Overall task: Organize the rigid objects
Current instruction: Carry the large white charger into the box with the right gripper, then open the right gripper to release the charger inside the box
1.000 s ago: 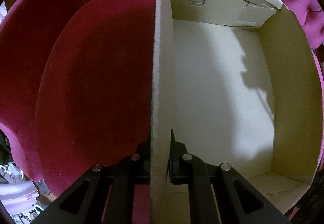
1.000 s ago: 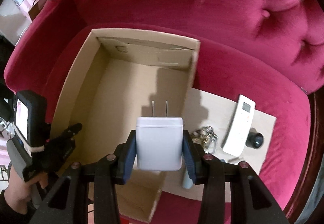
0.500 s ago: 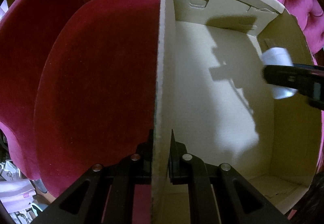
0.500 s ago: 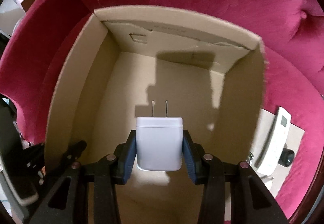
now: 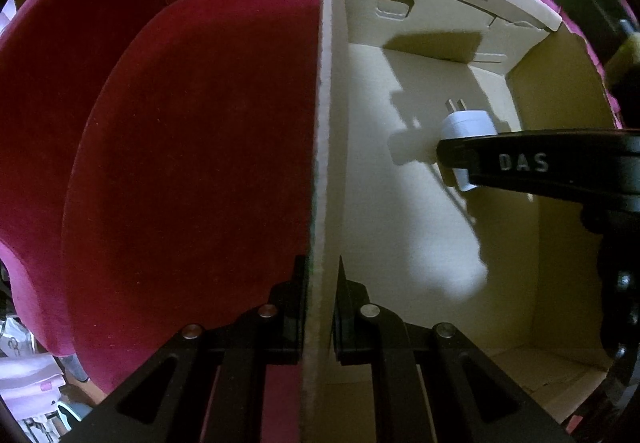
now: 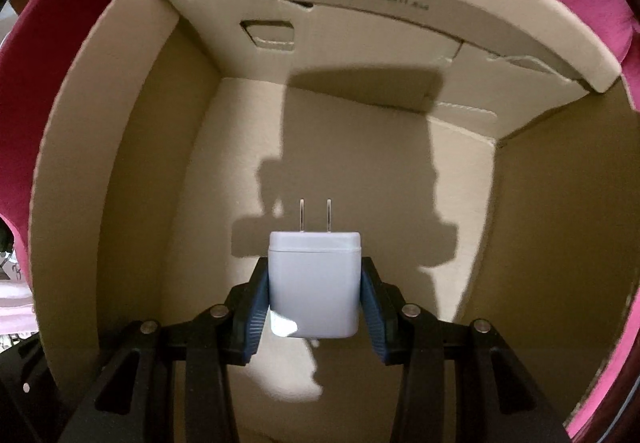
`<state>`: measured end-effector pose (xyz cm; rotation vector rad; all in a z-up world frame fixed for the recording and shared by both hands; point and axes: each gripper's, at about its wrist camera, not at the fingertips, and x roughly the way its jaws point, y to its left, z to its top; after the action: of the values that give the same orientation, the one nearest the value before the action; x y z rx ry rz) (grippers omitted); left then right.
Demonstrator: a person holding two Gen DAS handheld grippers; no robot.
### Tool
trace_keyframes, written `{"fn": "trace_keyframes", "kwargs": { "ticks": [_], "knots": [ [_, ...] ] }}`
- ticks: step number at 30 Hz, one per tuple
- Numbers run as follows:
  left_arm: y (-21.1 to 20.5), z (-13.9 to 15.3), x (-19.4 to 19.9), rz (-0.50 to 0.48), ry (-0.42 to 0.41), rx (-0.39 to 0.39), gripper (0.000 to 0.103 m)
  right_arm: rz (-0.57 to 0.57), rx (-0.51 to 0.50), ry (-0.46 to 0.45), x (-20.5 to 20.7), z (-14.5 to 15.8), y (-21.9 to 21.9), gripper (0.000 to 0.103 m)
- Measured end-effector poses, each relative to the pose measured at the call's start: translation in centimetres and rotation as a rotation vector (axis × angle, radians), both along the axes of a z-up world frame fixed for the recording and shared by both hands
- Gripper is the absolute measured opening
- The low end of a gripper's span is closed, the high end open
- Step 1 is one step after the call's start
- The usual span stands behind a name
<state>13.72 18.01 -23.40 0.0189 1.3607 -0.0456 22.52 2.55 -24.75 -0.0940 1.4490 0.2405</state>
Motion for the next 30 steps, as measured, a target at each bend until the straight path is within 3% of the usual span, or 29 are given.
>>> {"fn": "trace_keyframes", "kwargs": {
  "ticks": [13,30],
  "knots": [
    [0.6,-0.1,-0.5,0.001,-0.007,-0.013,0.01,0.003,-0.004,-0.026,0.0,0.9,-0.3,0.048],
    [0.3,0.1,-0.6,-0.002,-0.015,-0.011,0.01,-0.048,0.008,-0.117,-4.0,6.8,-2.8,0.048]
  ]
}}
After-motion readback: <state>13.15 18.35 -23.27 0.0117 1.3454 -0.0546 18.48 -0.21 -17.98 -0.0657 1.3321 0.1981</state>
